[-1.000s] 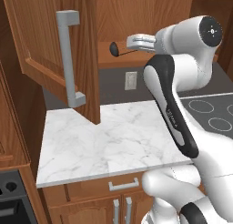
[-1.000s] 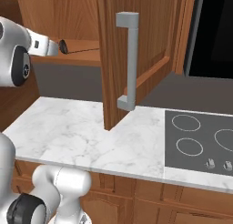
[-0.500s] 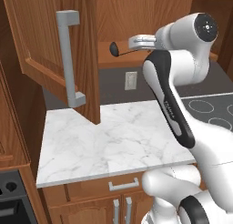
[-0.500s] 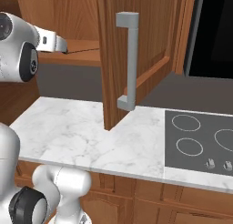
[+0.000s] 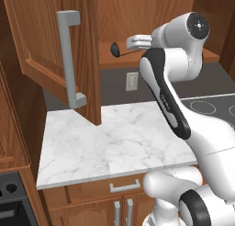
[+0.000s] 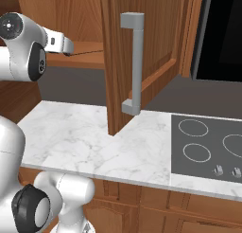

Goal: Open the cabinet and move the ladle to the pot. Then close the cabinet.

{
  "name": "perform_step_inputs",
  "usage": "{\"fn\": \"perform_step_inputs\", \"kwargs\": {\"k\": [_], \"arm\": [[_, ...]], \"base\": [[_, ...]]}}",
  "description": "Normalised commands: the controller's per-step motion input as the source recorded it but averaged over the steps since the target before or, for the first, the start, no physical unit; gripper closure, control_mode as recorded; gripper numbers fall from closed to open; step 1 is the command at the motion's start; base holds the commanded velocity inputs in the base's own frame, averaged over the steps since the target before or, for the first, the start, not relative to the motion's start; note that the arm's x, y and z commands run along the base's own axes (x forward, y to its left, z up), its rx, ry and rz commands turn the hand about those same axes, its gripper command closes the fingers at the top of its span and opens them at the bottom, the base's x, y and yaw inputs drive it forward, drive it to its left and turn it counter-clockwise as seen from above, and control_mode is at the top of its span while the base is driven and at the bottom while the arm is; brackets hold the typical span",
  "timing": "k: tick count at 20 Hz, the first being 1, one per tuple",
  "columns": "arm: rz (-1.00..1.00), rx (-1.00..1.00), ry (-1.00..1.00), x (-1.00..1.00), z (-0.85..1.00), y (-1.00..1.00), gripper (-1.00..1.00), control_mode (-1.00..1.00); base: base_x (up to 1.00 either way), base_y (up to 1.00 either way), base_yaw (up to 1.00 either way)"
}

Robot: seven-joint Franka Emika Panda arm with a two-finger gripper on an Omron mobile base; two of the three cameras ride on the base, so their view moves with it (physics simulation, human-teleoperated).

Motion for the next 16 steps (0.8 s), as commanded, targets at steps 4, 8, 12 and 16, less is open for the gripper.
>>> {"fn": "perform_step_inputs", "kwargs": {"k": [4, 8, 12, 16], "arm": [[0.0, 0.0, 0.04, 0.47, -0.28, 0.13, -1.0, -1.0], [0.0, 0.0, 0.04, 0.52, -0.12, 0.18, -1.0, -1.0], [0.0, 0.0, 0.02, 0.45, 0.0, 0.18, -1.0, -1.0], [0.0, 0.0, 0.02, 0.42, 0.0, 0.19, -1.0, -1.0]], "base": [[0.0, 0.0, 0.0], [0.0, 0.0, 0.0], [0.0, 0.0, 0.0], [0.0, 0.0, 0.0]]}}
